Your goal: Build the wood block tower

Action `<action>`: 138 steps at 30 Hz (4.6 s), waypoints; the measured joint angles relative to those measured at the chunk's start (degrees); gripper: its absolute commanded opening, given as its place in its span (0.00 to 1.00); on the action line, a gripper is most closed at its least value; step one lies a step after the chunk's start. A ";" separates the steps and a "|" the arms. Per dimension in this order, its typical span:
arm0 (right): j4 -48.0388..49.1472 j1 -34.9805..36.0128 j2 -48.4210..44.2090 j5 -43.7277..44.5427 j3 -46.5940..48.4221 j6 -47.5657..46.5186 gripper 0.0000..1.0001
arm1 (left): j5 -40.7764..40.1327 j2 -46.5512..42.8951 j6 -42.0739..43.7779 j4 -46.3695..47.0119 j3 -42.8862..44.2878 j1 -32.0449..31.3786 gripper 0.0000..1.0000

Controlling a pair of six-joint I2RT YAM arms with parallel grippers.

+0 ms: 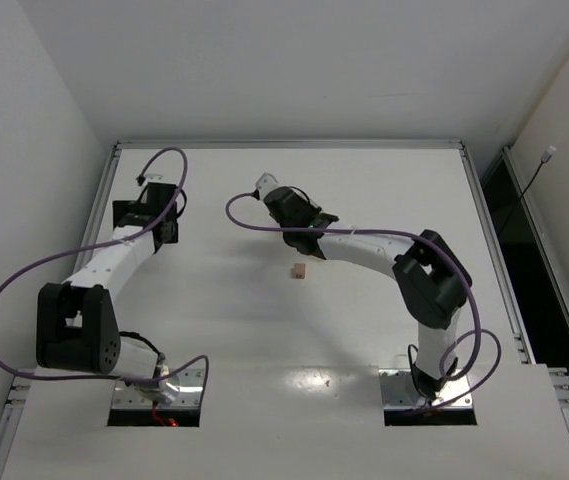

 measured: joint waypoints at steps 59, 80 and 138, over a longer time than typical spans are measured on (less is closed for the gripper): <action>-28.76 -18.56 5.92 -53.09 20.35 -15.28 0.99 | 10.97 2.10 0.52 -0.92 6.82 13.66 1.00; -51.23 -22.10 21.66 -72.61 35.30 -29.46 0.95 | 10.80 3.69 -0.07 -3.72 8.00 13.66 1.00; 9.77 -1.68 -12.48 -24.68 -18.75 -10.38 0.00 | 4.68 5.95 -4.07 -5.01 9.29 13.66 1.00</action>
